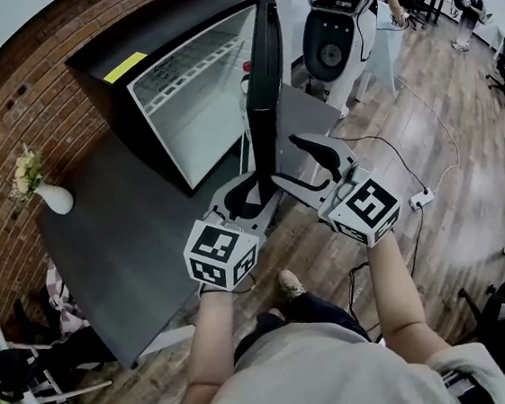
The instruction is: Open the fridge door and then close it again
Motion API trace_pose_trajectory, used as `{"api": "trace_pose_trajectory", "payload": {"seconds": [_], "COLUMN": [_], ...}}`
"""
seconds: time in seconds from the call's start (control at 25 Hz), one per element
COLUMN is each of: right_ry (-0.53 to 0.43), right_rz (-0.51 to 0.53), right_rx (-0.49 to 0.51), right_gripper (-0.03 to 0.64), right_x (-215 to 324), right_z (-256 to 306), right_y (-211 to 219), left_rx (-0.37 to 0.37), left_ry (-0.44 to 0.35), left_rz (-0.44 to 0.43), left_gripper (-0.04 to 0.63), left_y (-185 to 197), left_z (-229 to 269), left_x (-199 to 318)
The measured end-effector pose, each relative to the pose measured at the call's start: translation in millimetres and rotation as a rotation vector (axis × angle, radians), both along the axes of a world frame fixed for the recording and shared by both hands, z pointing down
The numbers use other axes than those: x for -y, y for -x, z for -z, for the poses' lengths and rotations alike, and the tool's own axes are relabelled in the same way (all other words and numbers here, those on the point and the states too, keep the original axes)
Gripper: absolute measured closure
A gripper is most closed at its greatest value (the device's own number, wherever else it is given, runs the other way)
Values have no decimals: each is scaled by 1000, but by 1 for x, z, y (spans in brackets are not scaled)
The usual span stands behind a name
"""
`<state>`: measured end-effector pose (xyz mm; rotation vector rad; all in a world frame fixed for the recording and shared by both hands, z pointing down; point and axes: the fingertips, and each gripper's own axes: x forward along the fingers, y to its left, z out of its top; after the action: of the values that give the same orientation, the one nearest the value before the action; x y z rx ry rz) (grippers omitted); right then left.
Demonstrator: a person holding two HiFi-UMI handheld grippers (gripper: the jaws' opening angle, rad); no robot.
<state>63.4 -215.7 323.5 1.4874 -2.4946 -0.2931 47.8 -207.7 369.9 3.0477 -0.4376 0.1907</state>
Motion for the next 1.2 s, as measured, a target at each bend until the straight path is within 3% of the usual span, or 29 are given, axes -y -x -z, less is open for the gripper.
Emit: {"api": "trace_pose_trajectory", "payload": {"seconds": [0.6,0.88,1.0,1.2], "right_ry": [-14,-15,-14,-17], "right_rz": [-206,-287,-307,-345], "right_rx": [218,228,230,235], "right_gripper": [345,378,378,399], "right_x": [-8,-13,-17,-22], "right_z": [-8,-14,-15,-14], "right_y": [-50,-70,-78,-90], "left_rx": [19,22,33,-4], "left_ry": [1,0,-2,16], "left_rz": [-237,-310,-316,-228], "left_gripper": [419,419,420,463], "left_y": [-54,-74,-78,-73], "left_z": [-10,-13,-13,-5], "left_x": [-42,-55,-56,-37]}}
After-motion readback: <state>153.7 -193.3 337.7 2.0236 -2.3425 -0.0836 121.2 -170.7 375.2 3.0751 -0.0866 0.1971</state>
